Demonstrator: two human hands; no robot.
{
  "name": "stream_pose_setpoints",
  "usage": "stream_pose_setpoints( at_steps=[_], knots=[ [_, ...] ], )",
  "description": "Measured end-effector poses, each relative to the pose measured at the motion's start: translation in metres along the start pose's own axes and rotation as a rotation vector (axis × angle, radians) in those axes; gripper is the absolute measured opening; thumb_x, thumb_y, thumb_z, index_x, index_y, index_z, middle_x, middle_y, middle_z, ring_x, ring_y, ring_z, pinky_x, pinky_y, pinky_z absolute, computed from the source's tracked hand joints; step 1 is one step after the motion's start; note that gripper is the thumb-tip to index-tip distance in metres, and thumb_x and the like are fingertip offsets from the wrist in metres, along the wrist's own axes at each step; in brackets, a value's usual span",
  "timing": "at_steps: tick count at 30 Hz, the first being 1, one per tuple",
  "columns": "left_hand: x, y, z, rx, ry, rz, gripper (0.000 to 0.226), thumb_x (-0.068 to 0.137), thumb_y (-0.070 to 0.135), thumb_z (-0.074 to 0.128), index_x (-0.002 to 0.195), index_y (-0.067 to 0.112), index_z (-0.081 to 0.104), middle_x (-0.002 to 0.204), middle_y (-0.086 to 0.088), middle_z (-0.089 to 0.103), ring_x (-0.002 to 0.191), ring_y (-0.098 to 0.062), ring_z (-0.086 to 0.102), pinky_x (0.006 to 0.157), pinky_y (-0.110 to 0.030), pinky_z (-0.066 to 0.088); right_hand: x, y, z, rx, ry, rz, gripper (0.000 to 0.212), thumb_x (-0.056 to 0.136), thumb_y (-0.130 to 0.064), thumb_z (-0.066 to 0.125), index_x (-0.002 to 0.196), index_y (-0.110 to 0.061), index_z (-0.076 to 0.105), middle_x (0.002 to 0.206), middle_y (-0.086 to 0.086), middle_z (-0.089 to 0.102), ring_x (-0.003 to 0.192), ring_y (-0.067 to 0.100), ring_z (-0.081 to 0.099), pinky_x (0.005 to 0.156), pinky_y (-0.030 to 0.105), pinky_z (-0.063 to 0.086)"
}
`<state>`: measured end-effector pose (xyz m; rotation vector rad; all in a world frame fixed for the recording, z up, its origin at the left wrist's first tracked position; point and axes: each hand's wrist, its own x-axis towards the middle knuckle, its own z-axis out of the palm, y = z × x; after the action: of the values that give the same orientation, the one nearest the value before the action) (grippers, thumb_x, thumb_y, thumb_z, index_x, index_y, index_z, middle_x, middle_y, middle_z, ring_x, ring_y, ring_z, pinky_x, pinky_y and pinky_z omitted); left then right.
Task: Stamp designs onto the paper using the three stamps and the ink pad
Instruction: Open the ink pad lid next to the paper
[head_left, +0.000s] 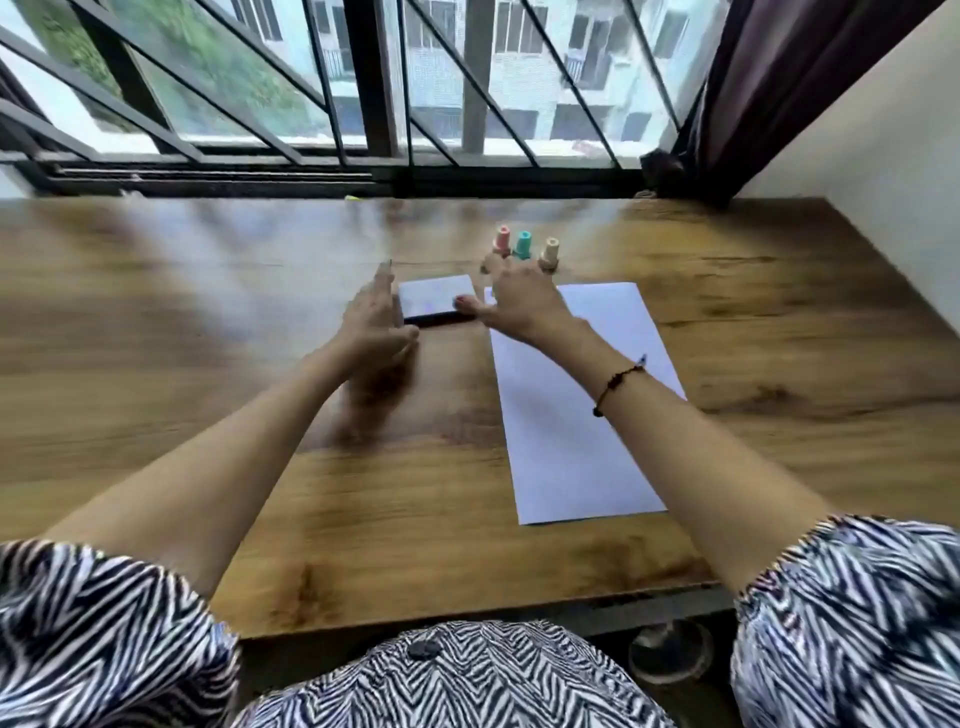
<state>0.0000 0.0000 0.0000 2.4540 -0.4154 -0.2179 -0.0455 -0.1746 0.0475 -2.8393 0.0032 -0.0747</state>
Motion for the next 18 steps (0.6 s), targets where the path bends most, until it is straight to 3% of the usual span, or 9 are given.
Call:
stream_pose_setpoints(
  at_steps=[6, 13, 18],
  knots=[
    [0.006, -0.010, 0.008, -0.007, 0.041, -0.005, 0.086, 0.075, 0.013, 0.061, 0.142, 0.001, 0.008, 0.135, -0.023, 0.043, 0.123, -0.043, 0.036, 0.107, -0.046, 0.029, 0.023, -0.046, 0.038, -0.079, -0.118, 0.178, 0.088, 0.076, -0.069, 0.050, 0.132, -0.001, 0.037, 0.136, 0.023, 0.043, 0.130, 0.037, 0.031, 0.101, 0.040, 0.037],
    [0.026, -0.020, 0.010, -0.043, 0.041, 0.070, 0.089, 0.073, 0.012, 0.059, 0.144, 0.009, 0.007, 0.140, -0.011, 0.041, 0.125, -0.037, 0.029, 0.105, -0.042, 0.024, 0.042, -0.053, 0.046, -0.032, -0.088, 0.309, 0.080, 0.077, -0.057, 0.057, 0.131, -0.001, 0.036, 0.134, 0.024, 0.039, 0.122, 0.037, 0.037, 0.098, 0.038, 0.041],
    [0.030, -0.030, 0.015, -0.101, 0.068, 0.090, 0.091, 0.065, 0.017, 0.054, 0.144, 0.015, 0.010, 0.131, -0.008, 0.047, 0.118, -0.030, 0.032, 0.100, -0.039, 0.029, 0.051, -0.058, 0.047, -0.045, -0.153, 0.351, 0.080, 0.073, -0.055, 0.061, 0.126, 0.000, 0.037, 0.131, 0.023, 0.042, 0.121, 0.037, 0.038, 0.097, 0.041, 0.041]
  ],
)
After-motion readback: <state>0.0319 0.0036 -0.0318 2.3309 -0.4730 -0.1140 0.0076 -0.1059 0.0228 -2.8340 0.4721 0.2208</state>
